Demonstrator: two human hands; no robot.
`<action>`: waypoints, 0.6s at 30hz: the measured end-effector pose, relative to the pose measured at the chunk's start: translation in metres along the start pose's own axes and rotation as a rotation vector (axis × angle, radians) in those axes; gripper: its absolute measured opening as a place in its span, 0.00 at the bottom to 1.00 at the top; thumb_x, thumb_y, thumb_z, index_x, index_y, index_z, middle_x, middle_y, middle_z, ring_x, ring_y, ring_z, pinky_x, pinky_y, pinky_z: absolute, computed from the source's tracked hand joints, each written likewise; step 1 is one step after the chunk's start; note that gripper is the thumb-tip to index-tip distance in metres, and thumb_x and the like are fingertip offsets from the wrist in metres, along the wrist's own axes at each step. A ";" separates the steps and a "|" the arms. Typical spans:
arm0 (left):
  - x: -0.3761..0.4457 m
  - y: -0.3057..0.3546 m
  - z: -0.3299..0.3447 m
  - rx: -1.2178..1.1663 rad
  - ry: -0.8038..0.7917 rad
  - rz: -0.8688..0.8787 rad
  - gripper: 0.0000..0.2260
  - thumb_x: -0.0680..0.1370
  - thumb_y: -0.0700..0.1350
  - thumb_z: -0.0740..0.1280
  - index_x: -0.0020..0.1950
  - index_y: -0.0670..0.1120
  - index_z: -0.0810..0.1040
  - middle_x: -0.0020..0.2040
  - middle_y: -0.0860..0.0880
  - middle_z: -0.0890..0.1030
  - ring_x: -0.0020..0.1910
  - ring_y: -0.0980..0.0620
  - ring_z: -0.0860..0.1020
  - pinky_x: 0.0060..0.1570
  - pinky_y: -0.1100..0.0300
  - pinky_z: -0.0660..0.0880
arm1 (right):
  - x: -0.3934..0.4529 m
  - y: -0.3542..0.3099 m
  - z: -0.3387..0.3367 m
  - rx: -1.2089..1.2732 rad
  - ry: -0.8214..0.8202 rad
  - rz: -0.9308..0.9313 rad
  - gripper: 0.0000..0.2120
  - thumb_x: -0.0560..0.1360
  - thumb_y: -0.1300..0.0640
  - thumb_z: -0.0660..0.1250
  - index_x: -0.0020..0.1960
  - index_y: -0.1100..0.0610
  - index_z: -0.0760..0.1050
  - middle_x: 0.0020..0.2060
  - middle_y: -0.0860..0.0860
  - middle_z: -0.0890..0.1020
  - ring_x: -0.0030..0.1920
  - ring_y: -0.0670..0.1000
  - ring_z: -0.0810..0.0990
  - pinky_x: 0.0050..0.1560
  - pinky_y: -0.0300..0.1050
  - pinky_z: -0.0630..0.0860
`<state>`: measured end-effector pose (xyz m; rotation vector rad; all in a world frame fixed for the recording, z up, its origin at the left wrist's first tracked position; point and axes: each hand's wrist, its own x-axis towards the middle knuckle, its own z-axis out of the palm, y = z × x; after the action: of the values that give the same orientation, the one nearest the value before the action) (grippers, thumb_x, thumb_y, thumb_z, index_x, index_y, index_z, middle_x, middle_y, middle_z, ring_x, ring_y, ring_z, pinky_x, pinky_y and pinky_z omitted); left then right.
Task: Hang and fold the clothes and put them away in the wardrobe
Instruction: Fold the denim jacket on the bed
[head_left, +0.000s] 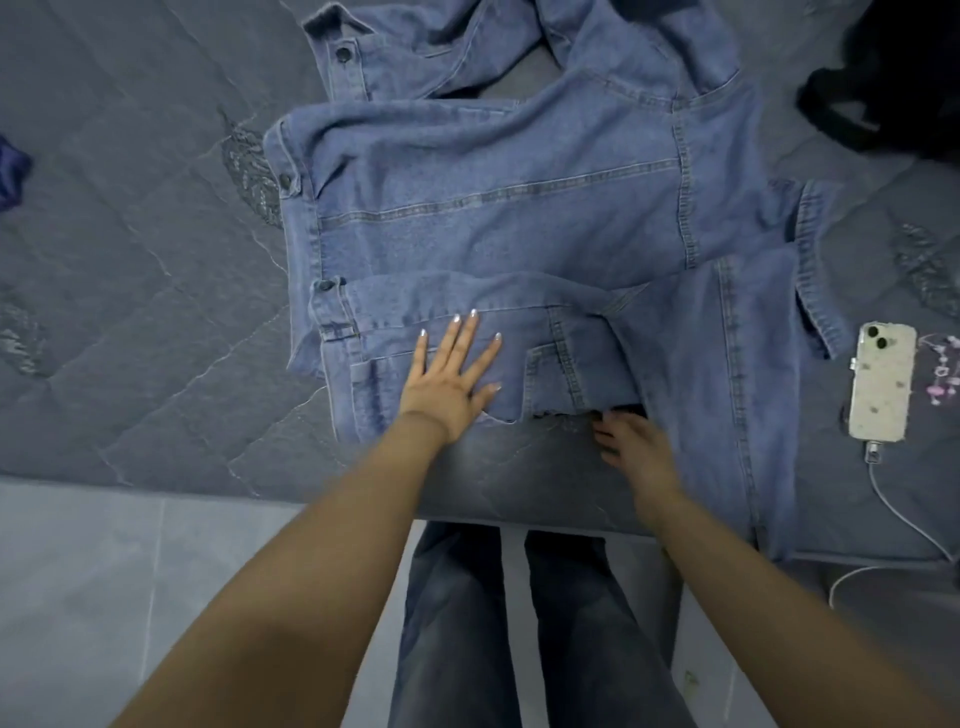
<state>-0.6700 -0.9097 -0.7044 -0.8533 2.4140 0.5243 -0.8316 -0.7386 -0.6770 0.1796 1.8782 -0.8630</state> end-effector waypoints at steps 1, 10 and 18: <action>0.006 -0.003 0.005 0.040 -0.078 -0.041 0.28 0.83 0.61 0.44 0.78 0.57 0.34 0.77 0.49 0.30 0.77 0.49 0.32 0.73 0.42 0.33 | -0.003 0.002 -0.006 -0.033 0.004 -0.048 0.06 0.81 0.58 0.62 0.49 0.53 0.77 0.48 0.52 0.81 0.47 0.46 0.79 0.46 0.35 0.76; -0.031 0.071 -0.029 -0.534 0.249 -0.192 0.20 0.76 0.38 0.63 0.69 0.44 0.73 0.75 0.44 0.64 0.74 0.44 0.63 0.71 0.47 0.60 | 0.000 0.002 -0.156 -0.481 0.481 -0.460 0.20 0.73 0.67 0.70 0.64 0.64 0.72 0.57 0.58 0.76 0.56 0.54 0.74 0.60 0.48 0.71; -0.032 0.194 0.019 -1.410 -0.283 -0.488 0.17 0.77 0.34 0.68 0.65 0.34 0.73 0.49 0.46 0.76 0.48 0.52 0.74 0.41 0.70 0.71 | 0.024 0.026 -0.203 -0.351 -0.114 0.199 0.09 0.76 0.56 0.70 0.54 0.59 0.77 0.56 0.59 0.82 0.50 0.53 0.81 0.46 0.41 0.76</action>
<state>-0.7708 -0.7442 -0.6658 -1.6357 1.2091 1.9970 -0.9802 -0.5969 -0.6636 0.0961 1.8363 -0.3925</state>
